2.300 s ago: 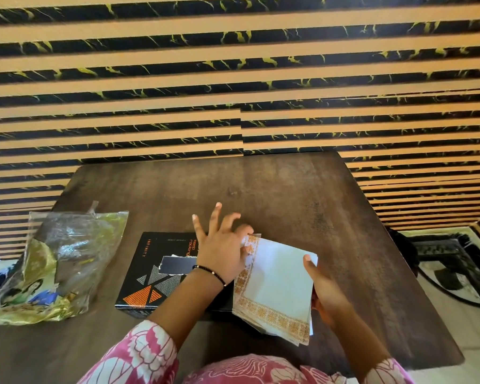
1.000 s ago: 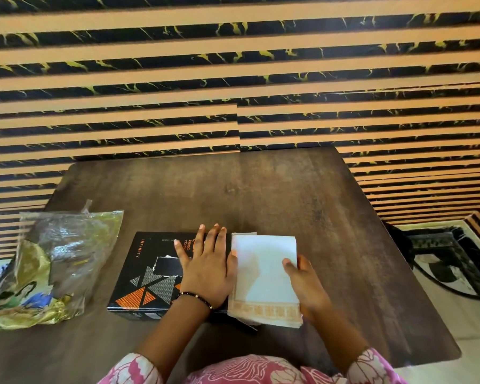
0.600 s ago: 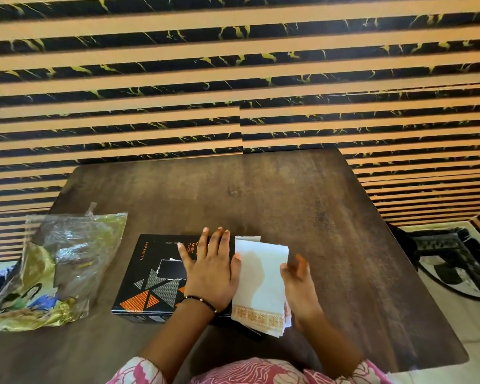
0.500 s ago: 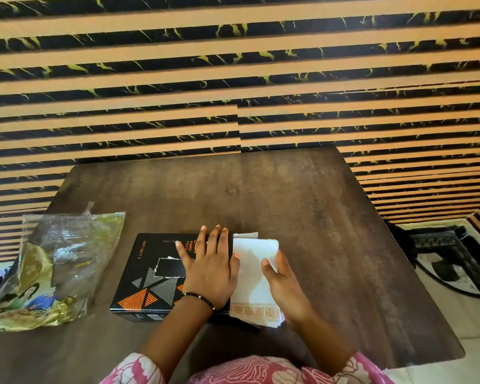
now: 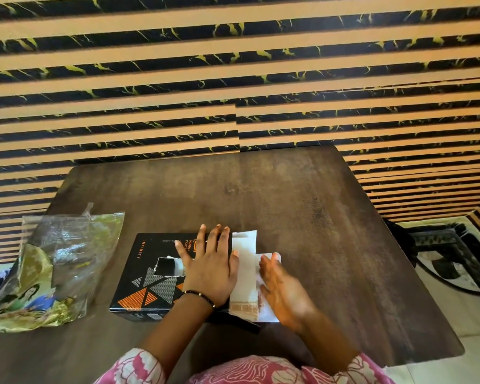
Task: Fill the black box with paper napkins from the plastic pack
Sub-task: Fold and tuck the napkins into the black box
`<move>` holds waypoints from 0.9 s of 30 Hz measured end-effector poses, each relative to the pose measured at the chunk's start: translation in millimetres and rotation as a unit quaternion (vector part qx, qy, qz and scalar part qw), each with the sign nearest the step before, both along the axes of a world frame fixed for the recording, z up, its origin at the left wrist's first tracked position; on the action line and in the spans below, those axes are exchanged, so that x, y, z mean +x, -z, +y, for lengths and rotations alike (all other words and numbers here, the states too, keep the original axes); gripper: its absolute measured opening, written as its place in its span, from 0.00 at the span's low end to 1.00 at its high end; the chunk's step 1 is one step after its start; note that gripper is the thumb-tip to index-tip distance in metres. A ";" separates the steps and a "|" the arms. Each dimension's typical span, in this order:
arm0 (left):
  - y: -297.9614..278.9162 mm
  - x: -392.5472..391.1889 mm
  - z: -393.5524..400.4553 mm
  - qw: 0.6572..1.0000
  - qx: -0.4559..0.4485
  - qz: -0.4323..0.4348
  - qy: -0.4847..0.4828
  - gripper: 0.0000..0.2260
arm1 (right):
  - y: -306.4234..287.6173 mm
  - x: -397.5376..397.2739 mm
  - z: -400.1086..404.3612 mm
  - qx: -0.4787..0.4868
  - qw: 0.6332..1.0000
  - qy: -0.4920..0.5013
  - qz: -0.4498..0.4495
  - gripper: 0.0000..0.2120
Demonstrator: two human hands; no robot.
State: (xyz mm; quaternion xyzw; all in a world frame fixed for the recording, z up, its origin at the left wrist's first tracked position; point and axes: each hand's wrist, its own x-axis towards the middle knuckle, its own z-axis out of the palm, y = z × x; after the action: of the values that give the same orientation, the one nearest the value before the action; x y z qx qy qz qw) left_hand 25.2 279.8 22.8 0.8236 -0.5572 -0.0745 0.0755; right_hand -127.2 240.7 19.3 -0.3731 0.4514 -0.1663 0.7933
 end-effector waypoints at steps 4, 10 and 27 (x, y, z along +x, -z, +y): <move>-1.2 -1.0 1.7 1.000 -0.004 -0.002 -0.001 0.33 | 19.2 -20.5 1.6 -0.007 0.999 0.027 0.044 0.24; -3.4 -0.9 -0.8 1.000 0.000 0.000 -0.001 0.32 | 17.5 -5.1 16.0 0.061 0.997 -0.026 0.040 0.27; -3.8 45.3 37.0 0.992 0.012 -0.037 0.121 0.32 | 14.3 15.1 22.3 -0.018 0.995 -0.035 0.087 0.14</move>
State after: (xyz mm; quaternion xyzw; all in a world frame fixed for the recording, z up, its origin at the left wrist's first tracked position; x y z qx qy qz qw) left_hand 70.6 316.7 26.7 0.7534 -0.6539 -0.0596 0.0357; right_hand -112.1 263.1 5.0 -0.4162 0.5022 -0.1137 0.7494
